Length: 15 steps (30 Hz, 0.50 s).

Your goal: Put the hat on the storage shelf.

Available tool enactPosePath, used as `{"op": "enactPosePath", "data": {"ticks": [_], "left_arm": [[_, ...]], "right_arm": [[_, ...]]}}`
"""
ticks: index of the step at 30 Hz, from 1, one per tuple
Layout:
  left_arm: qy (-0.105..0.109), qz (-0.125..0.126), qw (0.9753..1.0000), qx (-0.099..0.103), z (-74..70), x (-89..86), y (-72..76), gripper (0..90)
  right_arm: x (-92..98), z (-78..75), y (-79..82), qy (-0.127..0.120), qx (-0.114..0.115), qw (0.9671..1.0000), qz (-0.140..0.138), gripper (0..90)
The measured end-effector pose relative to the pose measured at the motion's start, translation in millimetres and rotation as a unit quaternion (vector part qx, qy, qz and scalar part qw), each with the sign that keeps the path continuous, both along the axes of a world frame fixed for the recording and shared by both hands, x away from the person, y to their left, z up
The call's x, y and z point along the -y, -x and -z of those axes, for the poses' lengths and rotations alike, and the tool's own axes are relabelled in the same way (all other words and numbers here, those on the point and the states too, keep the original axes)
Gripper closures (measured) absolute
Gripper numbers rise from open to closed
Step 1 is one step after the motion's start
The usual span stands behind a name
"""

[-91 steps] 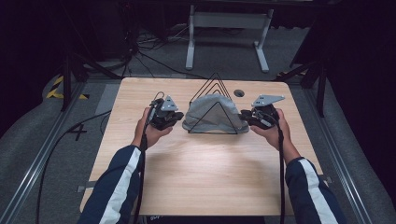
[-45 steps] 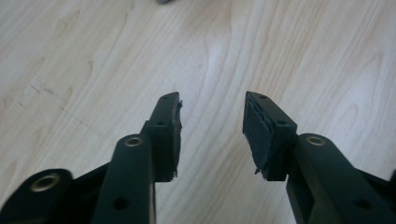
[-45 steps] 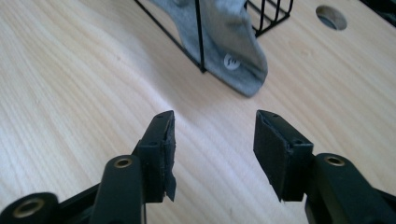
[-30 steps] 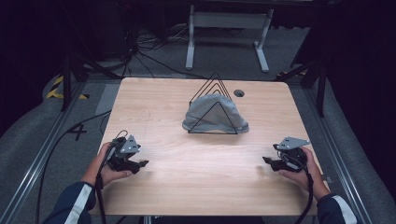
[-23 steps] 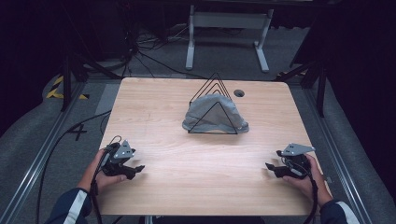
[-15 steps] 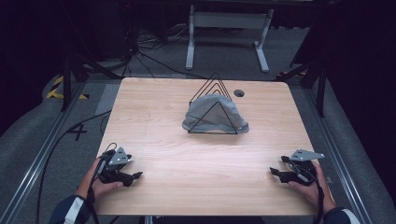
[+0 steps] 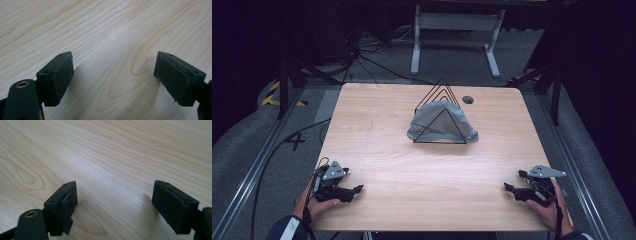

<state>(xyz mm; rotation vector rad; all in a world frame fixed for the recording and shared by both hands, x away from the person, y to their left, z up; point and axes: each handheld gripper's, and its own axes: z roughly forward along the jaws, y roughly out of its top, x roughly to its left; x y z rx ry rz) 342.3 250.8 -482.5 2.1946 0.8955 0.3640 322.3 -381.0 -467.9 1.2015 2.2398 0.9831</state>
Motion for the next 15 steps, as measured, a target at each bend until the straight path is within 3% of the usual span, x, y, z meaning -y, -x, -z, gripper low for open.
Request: {"op": "enactPosePath", "data": {"ticks": [15], "left_arm": [[-0.005,0.001,1.0,-0.004,-0.8,2.0,-0.9,14.3]], "right_arm": [[0.4,0.1,-0.1,0.002,0.0,1.0,0.003,20.5]]}}
